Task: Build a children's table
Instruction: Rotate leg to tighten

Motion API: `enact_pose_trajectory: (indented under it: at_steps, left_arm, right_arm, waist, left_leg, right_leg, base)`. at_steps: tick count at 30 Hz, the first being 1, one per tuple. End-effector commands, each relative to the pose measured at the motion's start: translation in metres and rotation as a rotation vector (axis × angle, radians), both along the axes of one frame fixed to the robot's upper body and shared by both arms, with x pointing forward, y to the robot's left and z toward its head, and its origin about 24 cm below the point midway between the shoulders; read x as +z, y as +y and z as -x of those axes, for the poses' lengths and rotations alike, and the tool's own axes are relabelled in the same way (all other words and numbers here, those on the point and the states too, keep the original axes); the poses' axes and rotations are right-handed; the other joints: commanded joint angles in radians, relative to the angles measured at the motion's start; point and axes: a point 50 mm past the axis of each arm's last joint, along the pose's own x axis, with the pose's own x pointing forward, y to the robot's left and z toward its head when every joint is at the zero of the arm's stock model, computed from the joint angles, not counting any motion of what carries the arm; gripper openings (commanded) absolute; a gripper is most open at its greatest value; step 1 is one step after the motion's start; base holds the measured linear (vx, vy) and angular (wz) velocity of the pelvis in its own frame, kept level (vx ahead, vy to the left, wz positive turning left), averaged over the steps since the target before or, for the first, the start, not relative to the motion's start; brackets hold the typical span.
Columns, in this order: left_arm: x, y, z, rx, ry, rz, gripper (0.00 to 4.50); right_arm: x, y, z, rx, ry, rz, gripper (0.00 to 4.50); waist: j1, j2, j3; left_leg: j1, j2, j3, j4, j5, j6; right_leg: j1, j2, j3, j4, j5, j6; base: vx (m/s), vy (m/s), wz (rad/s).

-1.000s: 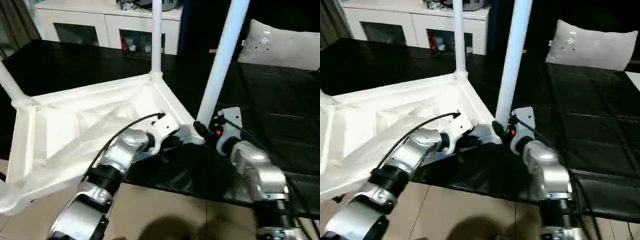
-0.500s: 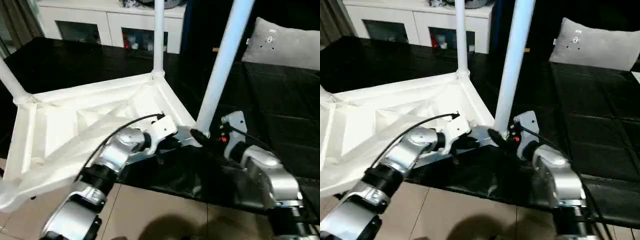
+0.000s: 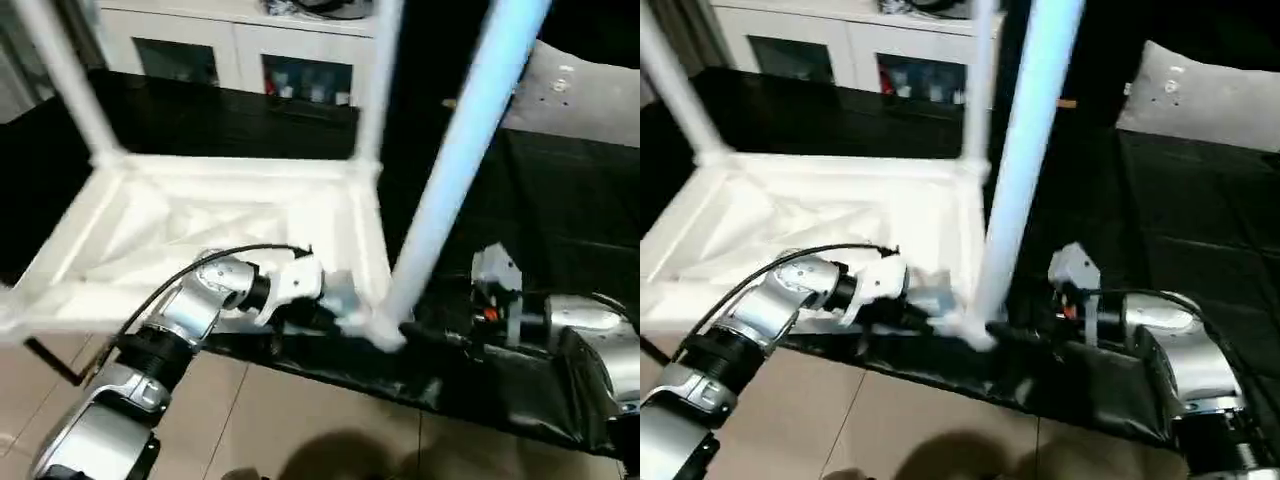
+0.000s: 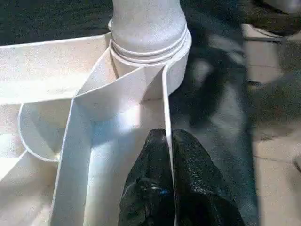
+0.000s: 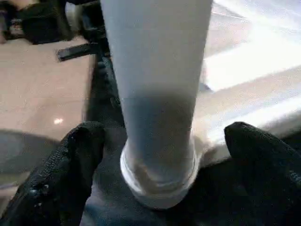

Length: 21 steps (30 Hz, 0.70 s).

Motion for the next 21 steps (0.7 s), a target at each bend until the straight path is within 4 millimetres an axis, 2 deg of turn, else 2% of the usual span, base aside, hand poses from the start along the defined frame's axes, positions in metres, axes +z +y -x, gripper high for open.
enact_pose_trajectory:
  at_steps: [1, 2, 4, 5, 8, 10, 11, 15, 16, 19, 21]
  left_arm:
    - [-0.001, -0.008, 0.008, -0.112, -0.002, -0.030, 0.00]
    - [0.000, -0.008, 0.009, -0.127, 0.000, -0.030, 0.00]
    - [0.001, -0.009, 0.010, -0.150, 0.002, -0.027, 0.00]
    - [0.001, -0.010, 0.012, -0.165, 0.006, -0.025, 0.00]
    - [0.002, -0.011, 0.012, -0.182, 0.005, -0.022, 0.00]
    - [0.002, -0.011, 0.012, -0.184, 0.005, -0.022, 0.00]
    - [0.002, -0.010, 0.012, -0.186, 0.004, -0.022, 0.00]
    - [0.003, -0.009, 0.012, -0.183, -0.002, -0.023, 0.00]
    - [0.003, -0.009, 0.011, -0.179, -0.006, -0.025, 0.00]
    - [0.003, -0.009, 0.010, -0.170, -0.012, -0.026, 0.00]
    - [0.003, -0.009, 0.009, -0.168, -0.011, -0.026, 0.00]
  right_arm:
    - [0.004, 0.001, 0.000, 0.059, 0.012, -0.014, 4.31]
    - [0.004, 0.002, 0.001, 0.081, 0.028, -0.022, 4.13]
    - [0.004, 0.003, 0.002, 0.118, 0.049, -0.023, 4.10]
    - [0.003, 0.004, 0.002, 0.134, 0.057, -0.019, 4.02]
    - [-0.001, 0.006, 0.003, 0.174, 0.084, -0.006, 3.67]
    - [-0.002, 0.006, 0.003, 0.181, 0.090, -0.001, 3.62]
    - [-0.004, 0.006, 0.003, 0.187, 0.091, 0.004, 3.37]
    - [-0.006, 0.007, 0.001, 0.188, 0.091, 0.004, 3.23]
    - [-0.006, 0.008, 0.001, 0.187, 0.090, 0.002, 2.96]
    - [-0.007, 0.010, 0.001, 0.189, 0.093, -0.005, 2.80]
    - [-0.007, 0.011, 0.002, 0.195, 0.096, -0.012, 2.52]
  waist:
    - [-0.001, -0.011, -0.062]
    - [0.000, -0.016, -0.063]
    - [0.005, -0.013, -0.062]
    - [0.008, -0.016, -0.063]
    - [0.010, -0.016, -0.063]
    - [0.011, -0.017, -0.063]
    - [0.013, -0.017, -0.063]
    - [0.014, -0.017, -0.064]
    - [0.014, -0.017, -0.064]
    - [0.014, -0.016, -0.064]
    - [0.014, -0.016, -0.064]
  left_leg:
    - [-0.001, 0.061, -0.011, -0.073, -0.184, 0.090]
    - [0.000, 0.061, -0.010, -0.072, -0.183, 0.089]
    - [-0.001, 0.061, -0.011, -0.072, -0.183, 0.089]
    - [-0.001, 0.060, -0.010, -0.072, -0.179, 0.084]
    - [0.000, 0.059, -0.011, -0.072, -0.178, 0.080]
    - [0.000, 0.059, -0.010, -0.071, -0.178, 0.079]
    - [0.000, 0.060, -0.010, -0.071, -0.174, 0.078]
    - [-0.002, 0.058, -0.011, -0.071, -0.170, 0.076]
    - [-0.001, 0.058, -0.011, -0.071, -0.169, 0.076]
    - [-0.001, 0.058, -0.011, -0.071, -0.171, 0.075]
    - [-0.001, 0.059, -0.011, -0.071, -0.171, 0.073]
  right_leg:
    - [0.057, -0.067, 0.059, -0.064, -0.318, -0.196]
    - [0.058, -0.068, 0.059, -0.064, -0.318, -0.197]
    - [0.058, -0.070, 0.059, -0.065, -0.328, -0.196]
    - [0.059, -0.071, 0.059, -0.065, -0.335, -0.191]
    - [0.058, -0.070, 0.058, -0.067, -0.351, -0.184]
    - [0.057, -0.070, 0.058, -0.067, -0.355, -0.182]
    - [0.057, -0.070, 0.059, -0.067, -0.354, -0.180]
    - [0.058, -0.069, 0.058, -0.066, -0.351, -0.177]
    - [0.058, -0.069, 0.058, -0.066, -0.350, -0.177]
    - [0.058, -0.068, 0.058, -0.066, -0.354, -0.176]
    - [0.058, -0.068, 0.057, -0.066, -0.352, -0.176]
  base:
    - [0.000, 0.000, 0.00]
    - [0.000, 0.000, 0.00]
    - [0.000, 0.000, 0.00]
    - [0.000, 0.000, 0.00]
    - [0.000, 0.000, 0.00]
    - [0.000, 0.000, 0.00]
    - [0.000, 0.000, 0.00]
    - [0.000, 0.000, 0.00]
    - [0.000, 0.000, 0.00]
    - [0.000, 0.000, 0.00]
    - [0.000, 0.000, 0.00]
